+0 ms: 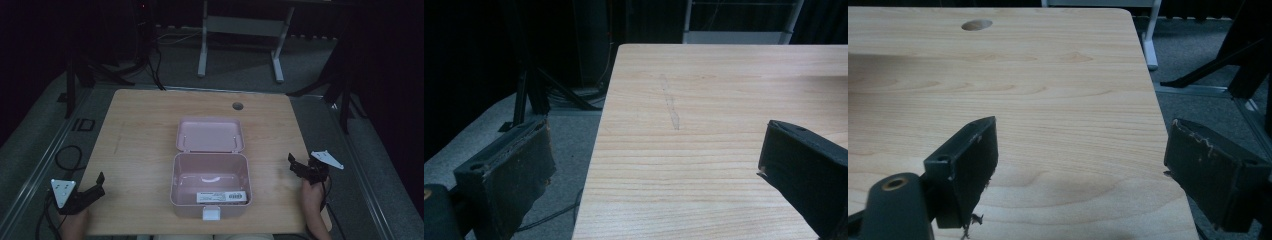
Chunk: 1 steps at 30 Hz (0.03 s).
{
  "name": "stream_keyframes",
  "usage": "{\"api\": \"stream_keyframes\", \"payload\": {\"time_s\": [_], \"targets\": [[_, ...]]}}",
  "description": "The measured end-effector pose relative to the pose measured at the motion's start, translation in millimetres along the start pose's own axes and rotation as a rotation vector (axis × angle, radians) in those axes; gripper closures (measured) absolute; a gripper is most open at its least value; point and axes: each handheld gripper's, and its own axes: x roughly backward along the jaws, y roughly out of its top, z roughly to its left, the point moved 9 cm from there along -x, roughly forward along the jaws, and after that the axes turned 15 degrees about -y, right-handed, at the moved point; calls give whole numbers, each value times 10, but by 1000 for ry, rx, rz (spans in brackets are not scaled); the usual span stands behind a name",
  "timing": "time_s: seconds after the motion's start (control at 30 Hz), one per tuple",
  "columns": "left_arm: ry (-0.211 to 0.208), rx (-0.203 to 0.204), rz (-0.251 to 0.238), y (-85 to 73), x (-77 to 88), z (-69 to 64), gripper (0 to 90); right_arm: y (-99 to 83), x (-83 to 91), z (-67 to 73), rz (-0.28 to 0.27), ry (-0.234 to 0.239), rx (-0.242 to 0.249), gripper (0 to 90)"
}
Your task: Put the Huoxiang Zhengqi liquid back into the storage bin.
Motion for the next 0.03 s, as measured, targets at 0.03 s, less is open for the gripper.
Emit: {"api": "stream_keyframes", "payload": {"time_s": [0.03], "targets": [[0,0,0,0,0,0,16,-6,-5,-1,4,0,3,136]]}}
